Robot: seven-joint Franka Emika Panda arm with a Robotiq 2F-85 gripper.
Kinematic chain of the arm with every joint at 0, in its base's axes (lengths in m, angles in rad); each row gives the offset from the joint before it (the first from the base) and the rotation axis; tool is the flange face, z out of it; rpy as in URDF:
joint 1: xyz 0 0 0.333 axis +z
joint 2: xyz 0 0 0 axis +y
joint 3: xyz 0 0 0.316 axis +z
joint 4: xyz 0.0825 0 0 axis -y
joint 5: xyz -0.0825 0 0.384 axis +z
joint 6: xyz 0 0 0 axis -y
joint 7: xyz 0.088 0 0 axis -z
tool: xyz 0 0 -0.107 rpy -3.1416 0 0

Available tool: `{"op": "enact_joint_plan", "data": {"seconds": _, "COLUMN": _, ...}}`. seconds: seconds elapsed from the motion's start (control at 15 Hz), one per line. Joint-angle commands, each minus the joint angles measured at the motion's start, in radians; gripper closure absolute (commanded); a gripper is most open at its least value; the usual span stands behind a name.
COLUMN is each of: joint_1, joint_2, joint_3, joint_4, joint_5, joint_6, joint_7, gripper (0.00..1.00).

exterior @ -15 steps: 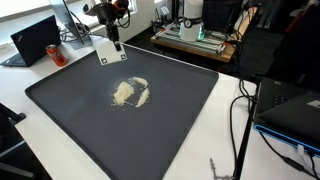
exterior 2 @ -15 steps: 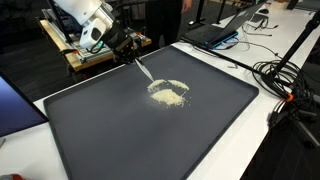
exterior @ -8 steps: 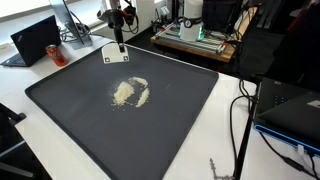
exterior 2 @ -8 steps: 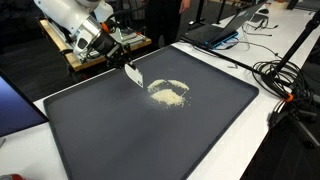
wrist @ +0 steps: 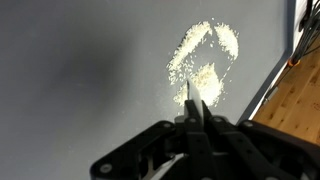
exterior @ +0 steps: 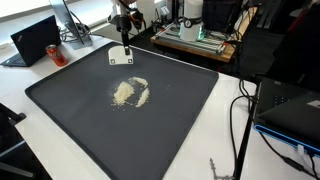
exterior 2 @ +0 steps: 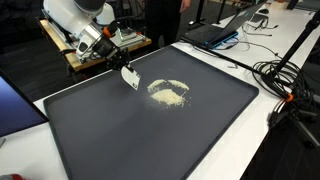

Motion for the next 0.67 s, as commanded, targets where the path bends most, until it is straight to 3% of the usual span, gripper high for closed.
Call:
{"op": "enact_joint_plan", "data": {"seconds": 0.0, "joint_1": 0.018, "joint_2": -0.002, "joint_3": -0.019, "joint_4": 0.0, "joint_5": -0.001, "joint_6": -0.003, "joint_7": 0.003, "gripper": 0.99}}
{"op": "enact_joint_plan", "data": {"seconds": 0.6, "joint_1": 0.044, "joint_2": -0.054, "joint_3": -0.011, "joint_4": -0.087, "joint_5": 0.255, "joint_6": 0.003, "joint_7": -0.058, "gripper": 0.99}}
